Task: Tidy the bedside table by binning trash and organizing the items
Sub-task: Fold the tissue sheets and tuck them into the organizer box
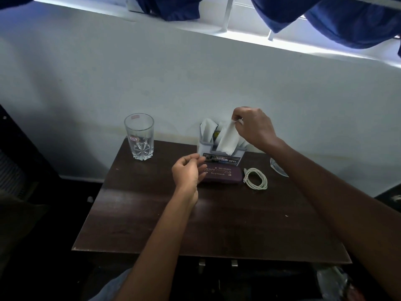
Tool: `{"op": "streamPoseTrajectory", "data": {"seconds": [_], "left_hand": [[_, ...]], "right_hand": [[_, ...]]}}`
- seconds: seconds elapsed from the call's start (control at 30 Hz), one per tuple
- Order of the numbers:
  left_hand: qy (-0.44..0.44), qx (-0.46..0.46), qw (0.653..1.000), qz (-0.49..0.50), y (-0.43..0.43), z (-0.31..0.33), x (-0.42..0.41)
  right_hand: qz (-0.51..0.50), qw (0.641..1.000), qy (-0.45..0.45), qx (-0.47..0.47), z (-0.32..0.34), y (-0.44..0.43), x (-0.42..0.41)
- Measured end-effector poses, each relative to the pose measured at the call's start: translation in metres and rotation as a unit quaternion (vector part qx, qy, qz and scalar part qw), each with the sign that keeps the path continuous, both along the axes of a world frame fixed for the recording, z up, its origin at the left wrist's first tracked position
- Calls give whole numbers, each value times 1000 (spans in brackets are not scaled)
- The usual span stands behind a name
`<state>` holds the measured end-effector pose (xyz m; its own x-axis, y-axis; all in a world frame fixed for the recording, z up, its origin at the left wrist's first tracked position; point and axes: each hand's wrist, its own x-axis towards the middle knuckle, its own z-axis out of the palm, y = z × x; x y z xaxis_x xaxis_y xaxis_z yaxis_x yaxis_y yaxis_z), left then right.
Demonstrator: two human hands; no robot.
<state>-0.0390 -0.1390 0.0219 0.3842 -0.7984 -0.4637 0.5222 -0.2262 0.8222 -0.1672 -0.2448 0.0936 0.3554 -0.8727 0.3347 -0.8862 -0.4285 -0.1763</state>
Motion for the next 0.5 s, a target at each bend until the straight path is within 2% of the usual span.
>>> {"op": "streamPoseTrajectory", "data": {"seconds": [0.17,0.3,0.5], "left_hand": [[-1,4,1000,-9,0,0,-2],[-8,9,1000,-19,0,-1,-4],[-11,15,999,-30,1,-1,-5]], "right_hand": [[1,1000,-23,9,4,-3,1],[1,998,-4,64,-4,-6,-3],[-11,992,-63,109,-15,-2,-6]]}}
